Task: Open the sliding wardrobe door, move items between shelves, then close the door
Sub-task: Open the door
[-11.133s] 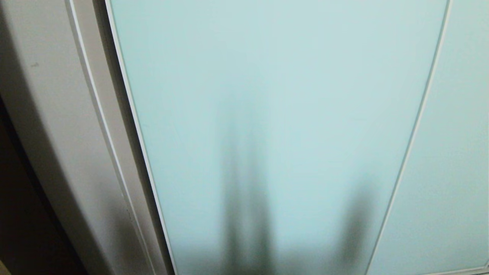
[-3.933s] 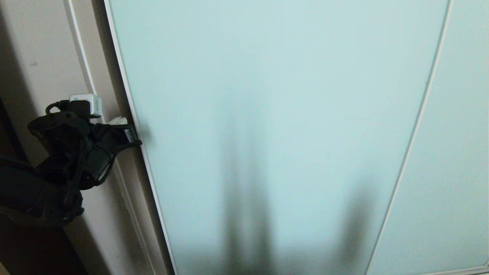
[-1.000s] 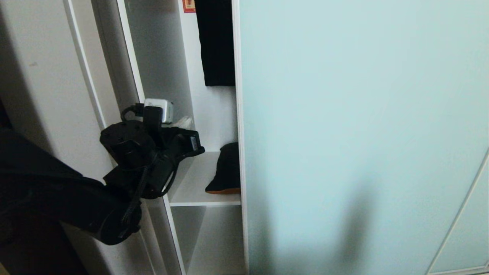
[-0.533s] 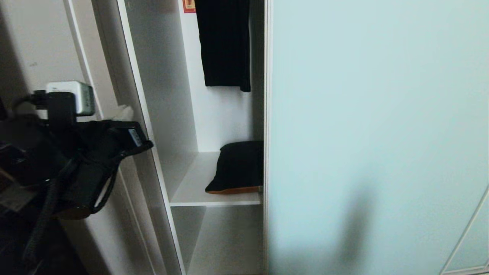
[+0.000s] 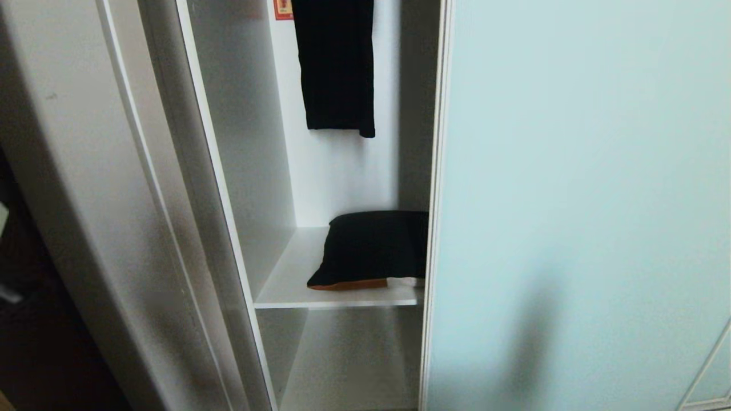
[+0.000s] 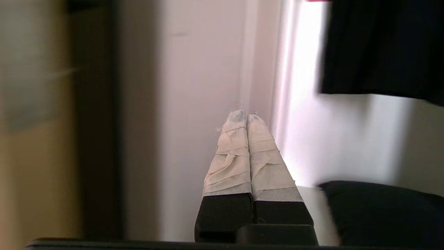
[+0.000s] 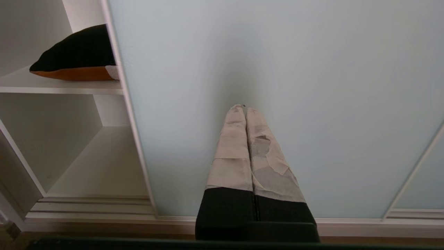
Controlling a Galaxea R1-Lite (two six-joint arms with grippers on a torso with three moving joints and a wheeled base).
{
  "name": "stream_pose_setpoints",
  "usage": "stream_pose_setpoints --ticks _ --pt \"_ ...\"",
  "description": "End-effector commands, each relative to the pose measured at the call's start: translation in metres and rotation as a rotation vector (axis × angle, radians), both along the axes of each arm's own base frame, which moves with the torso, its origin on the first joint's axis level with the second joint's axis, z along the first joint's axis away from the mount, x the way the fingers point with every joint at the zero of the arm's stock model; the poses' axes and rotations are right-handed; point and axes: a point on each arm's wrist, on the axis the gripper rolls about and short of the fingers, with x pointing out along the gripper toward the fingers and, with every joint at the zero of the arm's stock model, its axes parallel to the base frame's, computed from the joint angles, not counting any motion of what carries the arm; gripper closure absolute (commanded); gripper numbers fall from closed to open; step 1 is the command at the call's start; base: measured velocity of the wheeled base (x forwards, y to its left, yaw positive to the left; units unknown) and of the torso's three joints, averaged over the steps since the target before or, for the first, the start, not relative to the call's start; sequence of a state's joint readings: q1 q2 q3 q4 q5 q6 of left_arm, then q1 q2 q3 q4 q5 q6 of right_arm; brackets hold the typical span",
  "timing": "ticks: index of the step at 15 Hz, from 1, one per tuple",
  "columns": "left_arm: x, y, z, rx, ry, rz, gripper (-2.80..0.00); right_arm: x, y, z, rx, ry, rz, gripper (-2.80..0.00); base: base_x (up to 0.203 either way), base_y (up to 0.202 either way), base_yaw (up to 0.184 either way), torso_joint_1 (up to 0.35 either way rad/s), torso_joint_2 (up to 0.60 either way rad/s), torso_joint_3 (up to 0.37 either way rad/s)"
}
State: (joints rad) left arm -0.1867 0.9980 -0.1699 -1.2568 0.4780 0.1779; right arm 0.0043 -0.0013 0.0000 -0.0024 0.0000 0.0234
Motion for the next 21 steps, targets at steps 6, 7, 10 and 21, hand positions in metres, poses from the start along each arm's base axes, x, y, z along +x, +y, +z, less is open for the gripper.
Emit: stream_pose_setpoints --ticks 6,7,10,21 --pt "-0.104 0.020 -0.034 -0.055 -0.218 0.153 0.00 0.000 0.000 0.000 0.000 -0.001 0.000 0.00 0.000 0.000 0.000 0.000 0.00 0.000" --pt "-0.111 0.020 -0.040 -0.050 -0.214 0.166 0.00 0.000 0.000 0.000 0.000 -0.001 0.000 0.00 0.000 0.000 0.000 0.000 0.00 0.000" --pt "-0.130 0.017 -0.072 0.013 -0.112 0.081 0.00 0.000 0.000 0.000 0.000 -0.001 0.000 0.00 0.000 0.000 0.000 0.000 0.00 0.000" --pt "-0.125 0.009 -0.140 0.005 0.389 -0.315 0.00 0.000 0.000 0.000 0.000 -0.001 0.000 0.00 0.000 0.000 0.000 0.000 0.00 0.000"
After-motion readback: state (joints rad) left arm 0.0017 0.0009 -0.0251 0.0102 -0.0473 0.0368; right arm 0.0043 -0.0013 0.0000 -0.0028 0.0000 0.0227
